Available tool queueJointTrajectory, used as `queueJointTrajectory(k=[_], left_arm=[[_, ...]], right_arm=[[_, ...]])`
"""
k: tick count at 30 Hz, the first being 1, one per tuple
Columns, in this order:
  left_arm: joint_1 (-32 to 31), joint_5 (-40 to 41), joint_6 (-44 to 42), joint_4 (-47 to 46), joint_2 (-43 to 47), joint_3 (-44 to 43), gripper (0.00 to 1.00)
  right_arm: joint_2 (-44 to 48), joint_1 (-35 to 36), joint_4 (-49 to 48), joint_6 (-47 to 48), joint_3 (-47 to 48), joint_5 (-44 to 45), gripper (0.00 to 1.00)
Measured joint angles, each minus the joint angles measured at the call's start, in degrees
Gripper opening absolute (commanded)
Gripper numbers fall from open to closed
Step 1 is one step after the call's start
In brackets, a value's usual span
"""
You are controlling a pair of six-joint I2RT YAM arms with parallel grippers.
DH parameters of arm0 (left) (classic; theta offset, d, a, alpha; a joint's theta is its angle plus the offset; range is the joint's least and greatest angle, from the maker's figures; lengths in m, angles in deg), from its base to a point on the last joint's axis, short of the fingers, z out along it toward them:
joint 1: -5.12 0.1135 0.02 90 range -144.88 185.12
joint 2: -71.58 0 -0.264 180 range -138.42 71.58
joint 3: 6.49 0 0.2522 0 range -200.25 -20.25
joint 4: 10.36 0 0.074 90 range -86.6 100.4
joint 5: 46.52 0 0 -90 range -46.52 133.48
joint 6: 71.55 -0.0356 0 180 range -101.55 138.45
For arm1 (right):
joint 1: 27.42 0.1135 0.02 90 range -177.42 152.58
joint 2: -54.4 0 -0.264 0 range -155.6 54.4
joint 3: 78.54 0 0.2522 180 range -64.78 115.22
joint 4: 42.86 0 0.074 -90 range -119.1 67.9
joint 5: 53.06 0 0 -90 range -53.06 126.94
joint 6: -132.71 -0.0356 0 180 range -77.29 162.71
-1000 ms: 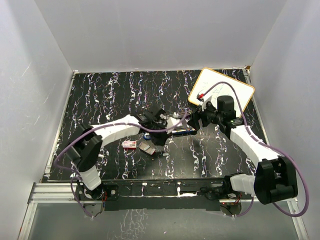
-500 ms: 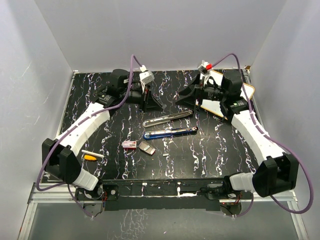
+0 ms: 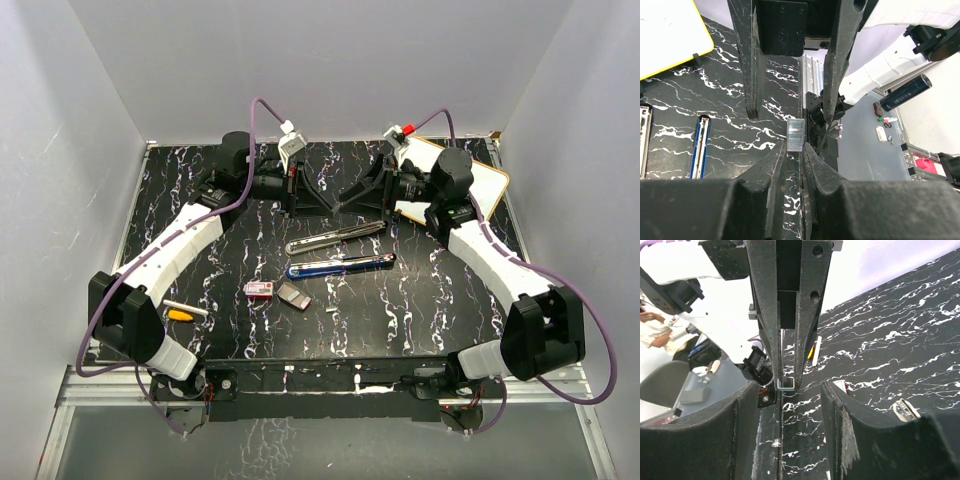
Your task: Load the staples into the stapler
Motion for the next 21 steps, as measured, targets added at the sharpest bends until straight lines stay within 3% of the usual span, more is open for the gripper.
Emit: queueJointTrajectory(k=[8, 21], left_arm=[[0.0, -0.7, 2.8, -2.8, -0.1, 0.1, 0.07], [0.0, -0.7, 4.2, -4.7, -0.2, 0.6, 0.07]], right_arm=[[-0.3, 0.0, -7.3, -6.5, -1.6, -0.1, 0.46], [-1.0, 0.4, -9.3, -9.5, -1.6, 0.7, 0.38]])
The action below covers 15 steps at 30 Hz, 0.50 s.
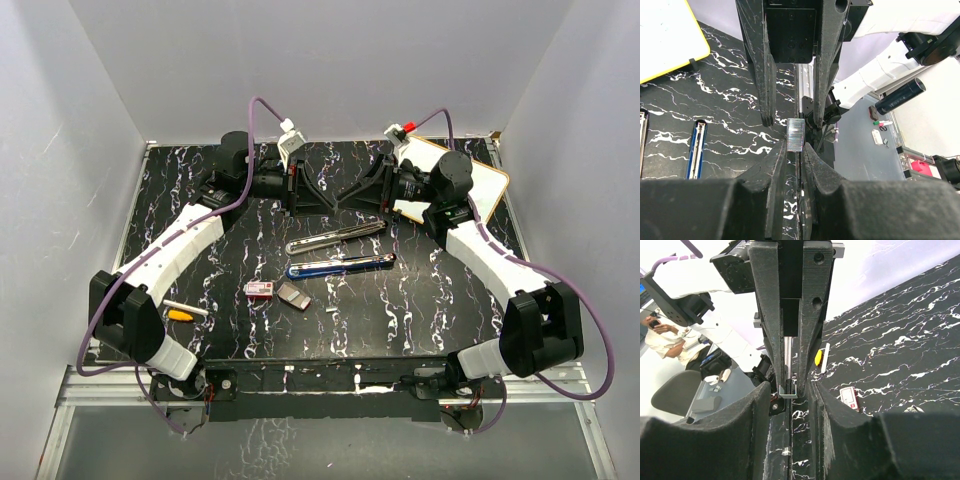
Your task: Load the staples into the stapler
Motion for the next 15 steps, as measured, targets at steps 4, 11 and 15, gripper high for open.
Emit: queueJointTrajectory(k=[4, 11, 15], left_arm=[[0.0, 0.0, 0.1, -0.1, 0.0, 0.0, 0.07], [0.0, 0.0, 0.3, -0.1, -0.1, 0.0, 0.07], [0.0, 0.0, 0.4, -0.1, -0.1, 0.0, 0.09]], right_arm=[[0.0, 0.2, 0.0, -0.2, 0.0, 0.3, 0.34], [0.0, 0.3, 0.1, -0.3, 0.0, 0.5, 0.25], [0.0, 0.3, 0.1, -0.4, 0.0, 0.5, 0.2]])
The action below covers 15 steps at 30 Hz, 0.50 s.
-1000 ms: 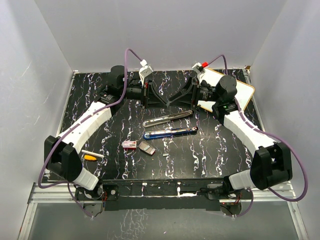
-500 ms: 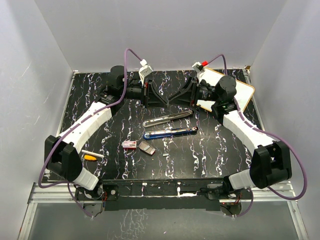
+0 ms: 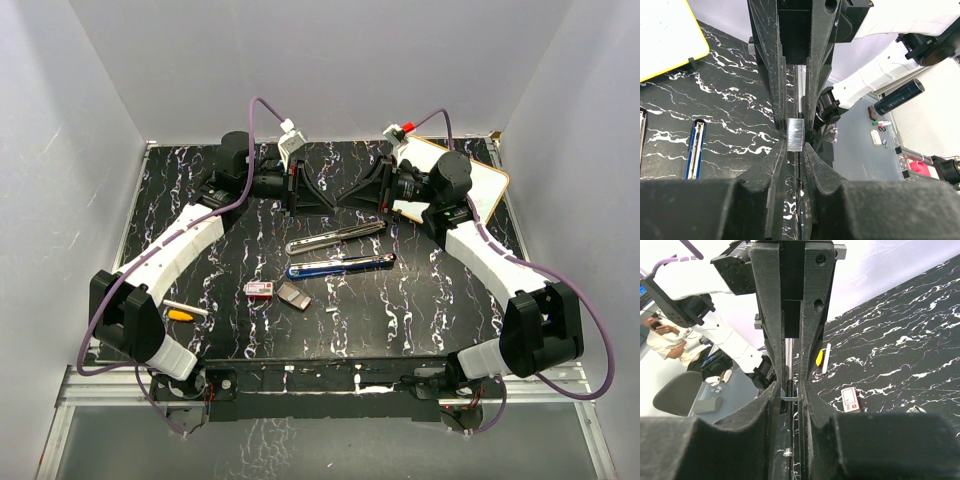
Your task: Load the staples into the stapler
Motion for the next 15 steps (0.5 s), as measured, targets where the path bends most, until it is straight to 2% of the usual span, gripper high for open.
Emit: queueJointTrajectory(k=[2, 4, 9, 11, 15], left_arm=[[0.0, 0.0, 0.0, 0.0, 0.0, 0.0, 0.12], [0.0, 0.0, 0.0, 0.0, 0.0, 0.0, 0.2], [0.0, 0.1, -0.1, 0.0, 0.0, 0.0, 0.5], [0.2, 0.2, -0.3, 0.1, 0.0, 0.0, 0.59], [2.0, 0.6, -2.1, 0.9, 0.3, 1.1, 0.64]], right_arm=[[0.0, 0.0, 0.0, 0.0, 0.0, 0.1, 0.17], [0.0, 0.0, 0.0, 0.0, 0.0, 0.1, 0.15], [0.0, 0.0, 0.1, 0.2, -0.1, 0.3, 0.14], [0.0, -0.1, 0.8, 1.0, -0.1, 0.4, 0.14], [0.7, -1.9, 5.7, 5.4, -0.1, 1.6, 0.14]])
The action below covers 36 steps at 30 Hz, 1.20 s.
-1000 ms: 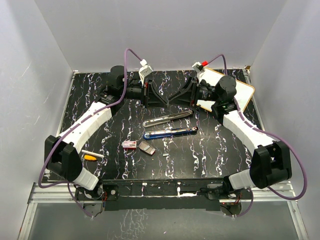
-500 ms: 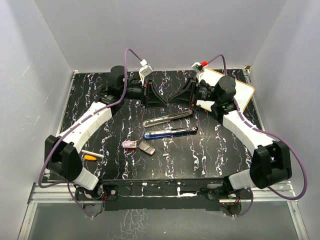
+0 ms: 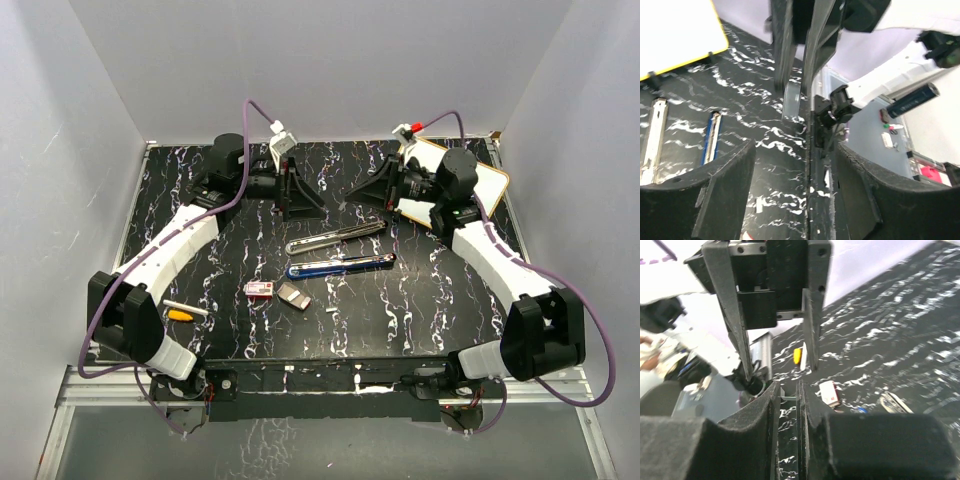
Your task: Load the staples into the stapler
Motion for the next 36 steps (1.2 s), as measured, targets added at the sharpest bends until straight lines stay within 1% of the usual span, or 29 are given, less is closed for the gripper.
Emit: queueJointTrajectory(k=[2, 3, 6, 8, 9, 12, 14, 16, 21, 26, 29, 33, 36], left_arm=[[1.8, 0.8, -1.7, 1.1, 0.3, 1.4, 0.64], [2.7, 2.1, -4.2, 2.8, 0.5, 1.8, 0.63], [3.6, 9.5, -16.9, 11.3, 0.5, 2.1, 0.62], [1.7, 15.5, -27.7, 16.9, 0.5, 2.7, 0.62], [0.5, 17.7, -31.7, 18.9, 0.5, 3.3, 0.62], [-5.2, 25.4, -46.3, 25.0, -0.5, 5.9, 0.62], [-8.7, 29.2, -53.6, 27.8, -2.6, 7.2, 0.62], [-11.4, 32.5, -58.7, 29.5, -5.5, 7.9, 0.62], [-13.6, 39.4, -65.3, 30.4, -11.8, 7.9, 0.59], [-14.1, 43.7, -68.5, 30.6, -15.6, 6.9, 0.49], [-14.1, 45.0, -69.8, 30.5, -17.9, 5.2, 0.39], [-14.1, 45.4, -70.9, 30.9, -20.4, 3.0, 0.25], [-14.4, 45.4, -71.7, 31.8, -22.4, 0.9, 0.16]], right_arm=[[1.1, -1.8, 6.2, 4.9, 0.3, 2.3, 0.14], [1.7, -2.8, 10.2, 8.1, 0.9, 4.4, 0.14], [3.9, -4.8, 20.9, 16.7, 2.8, 12.2, 0.14], [5.7, -5.8, 27.5, 22.1, 4.2, 18.6, 0.14], [6.6, -6.0, 29.9, 24.1, 4.8, 21.5, 0.14], [8.6, -6.1, 34.9, 28.2, 6.0, 27.3, 0.14], [9.6, -6.1, 36.7, 30.0, 6.5, 29.6, 0.14], [10.6, -6.1, 38.1, 31.1, 6.7, 31.2, 0.14], [12.4, -6.4, 39.8, 32.4, 6.7, 33.0, 0.14], [13.9, -6.9, 40.3, 32.7, 6.5, 33.4, 0.14], [14.5, -7.3, 40.3, 32.9, 6.2, 33.5, 0.14], [14.9, -7.6, 40.9, 33.1, 5.4, 33.7, 0.14], [15.0, -7.9, 41.2, 33.1, 5.2, 33.8, 0.14]])
